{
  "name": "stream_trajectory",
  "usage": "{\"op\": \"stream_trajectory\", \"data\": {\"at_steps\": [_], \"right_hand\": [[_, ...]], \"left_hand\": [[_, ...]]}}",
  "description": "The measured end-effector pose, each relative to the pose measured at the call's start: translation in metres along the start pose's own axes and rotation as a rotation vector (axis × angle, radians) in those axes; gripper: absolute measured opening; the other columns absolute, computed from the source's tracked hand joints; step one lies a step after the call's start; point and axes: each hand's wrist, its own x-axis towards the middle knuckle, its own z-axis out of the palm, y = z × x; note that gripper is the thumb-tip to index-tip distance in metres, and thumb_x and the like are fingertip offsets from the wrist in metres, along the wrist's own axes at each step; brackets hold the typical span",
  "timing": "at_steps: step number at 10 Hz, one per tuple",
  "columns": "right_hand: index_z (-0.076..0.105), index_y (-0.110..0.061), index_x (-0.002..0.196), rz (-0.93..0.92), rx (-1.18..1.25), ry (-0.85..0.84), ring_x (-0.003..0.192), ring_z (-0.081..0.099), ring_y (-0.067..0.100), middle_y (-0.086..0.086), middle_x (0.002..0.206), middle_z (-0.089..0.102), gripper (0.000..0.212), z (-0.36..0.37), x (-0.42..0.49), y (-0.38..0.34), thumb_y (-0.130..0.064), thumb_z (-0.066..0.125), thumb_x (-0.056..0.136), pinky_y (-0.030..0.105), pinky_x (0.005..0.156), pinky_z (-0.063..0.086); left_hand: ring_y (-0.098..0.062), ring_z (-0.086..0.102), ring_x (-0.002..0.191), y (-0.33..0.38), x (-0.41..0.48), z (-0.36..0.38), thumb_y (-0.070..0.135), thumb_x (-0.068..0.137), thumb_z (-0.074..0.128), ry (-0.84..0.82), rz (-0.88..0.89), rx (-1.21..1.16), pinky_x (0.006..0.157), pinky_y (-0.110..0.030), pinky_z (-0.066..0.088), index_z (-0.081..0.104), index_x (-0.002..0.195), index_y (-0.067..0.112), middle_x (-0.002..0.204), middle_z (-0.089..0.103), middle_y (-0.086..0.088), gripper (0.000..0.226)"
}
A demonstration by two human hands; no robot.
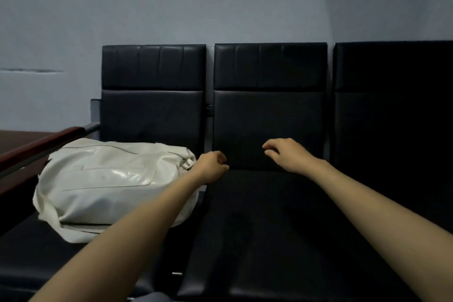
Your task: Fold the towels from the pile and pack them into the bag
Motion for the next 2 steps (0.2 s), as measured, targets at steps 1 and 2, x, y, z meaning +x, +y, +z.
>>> {"op": "stream_trajectory", "data": {"at_steps": [1, 2], "right_hand": [[0.049, -0.021, 0.137, 0.067, -0.019, -0.041, 0.123, 0.052, 0.019, 0.001, 0.137, 0.054, 0.040, 0.000, -0.024, 0.031, -0.029, 0.052, 0.098, 0.037, 0.100, 0.047], [0.045, -0.021, 0.140, 0.092, -0.046, -0.075, 0.126, 0.050, 0.020, 0.001, 0.141, 0.050, 0.045, 0.002, -0.024, 0.059, -0.028, 0.054, 0.097, 0.037, 0.101, 0.046]], "left_hand": [[-0.020, 0.057, 0.115, 0.020, 0.002, 0.013, 0.024, 0.091, 0.062, -0.022, 0.018, 0.007, 0.087, -0.022, 0.042, 0.058, 0.126, 0.011, 0.125, 0.062, -0.007, 0.037], [-0.021, 0.057, 0.114, 0.036, 0.016, 0.015, 0.024, 0.091, 0.064, -0.060, 0.001, 0.017, 0.087, -0.025, 0.045, 0.058, 0.125, 0.009, 0.124, 0.062, -0.008, 0.037]]}}
